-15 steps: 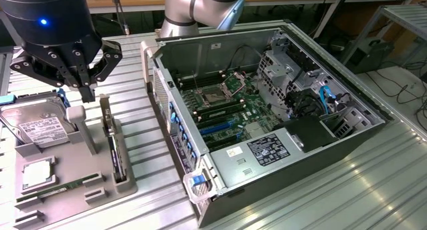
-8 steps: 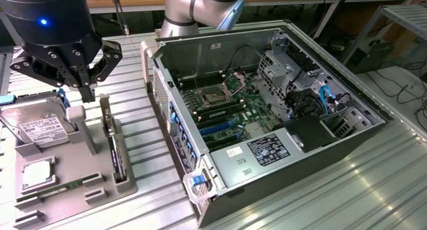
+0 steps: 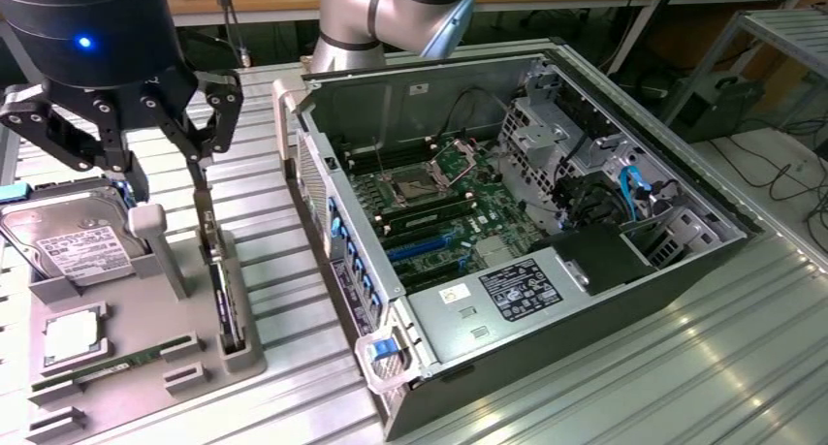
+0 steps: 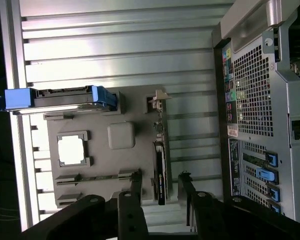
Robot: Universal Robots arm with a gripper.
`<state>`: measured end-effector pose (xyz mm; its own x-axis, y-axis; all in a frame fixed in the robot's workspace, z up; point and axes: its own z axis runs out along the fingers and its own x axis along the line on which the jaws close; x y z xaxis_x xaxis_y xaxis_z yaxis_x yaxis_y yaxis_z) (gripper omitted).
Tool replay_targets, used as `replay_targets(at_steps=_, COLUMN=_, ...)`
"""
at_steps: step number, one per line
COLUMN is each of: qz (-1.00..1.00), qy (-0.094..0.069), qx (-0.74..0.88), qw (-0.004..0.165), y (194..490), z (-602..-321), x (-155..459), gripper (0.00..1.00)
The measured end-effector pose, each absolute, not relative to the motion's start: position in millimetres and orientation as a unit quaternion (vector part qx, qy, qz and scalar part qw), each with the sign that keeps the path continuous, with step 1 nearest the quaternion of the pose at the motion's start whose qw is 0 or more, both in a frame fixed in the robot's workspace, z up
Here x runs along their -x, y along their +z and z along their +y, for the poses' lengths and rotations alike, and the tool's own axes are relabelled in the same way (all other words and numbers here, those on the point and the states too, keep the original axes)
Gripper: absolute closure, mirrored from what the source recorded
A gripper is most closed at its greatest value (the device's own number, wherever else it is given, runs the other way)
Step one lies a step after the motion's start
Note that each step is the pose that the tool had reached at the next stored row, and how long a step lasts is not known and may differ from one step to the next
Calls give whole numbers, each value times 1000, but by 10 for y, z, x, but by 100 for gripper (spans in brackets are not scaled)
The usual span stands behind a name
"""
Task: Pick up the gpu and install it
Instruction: 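Pick up the gpu and move the gpu toward the slot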
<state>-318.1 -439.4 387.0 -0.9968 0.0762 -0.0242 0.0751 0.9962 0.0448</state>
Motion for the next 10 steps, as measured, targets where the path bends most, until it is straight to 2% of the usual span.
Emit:
replay_targets(at_steps=3, qz=999, qy=22, qx=-38, qw=13, y=3870, z=-4394, x=3182, gripper=40)
replay_targets(at_steps=10, qz=999, qy=22, qx=-30, qw=13, y=3856, z=-4396, x=3180, gripper=40)
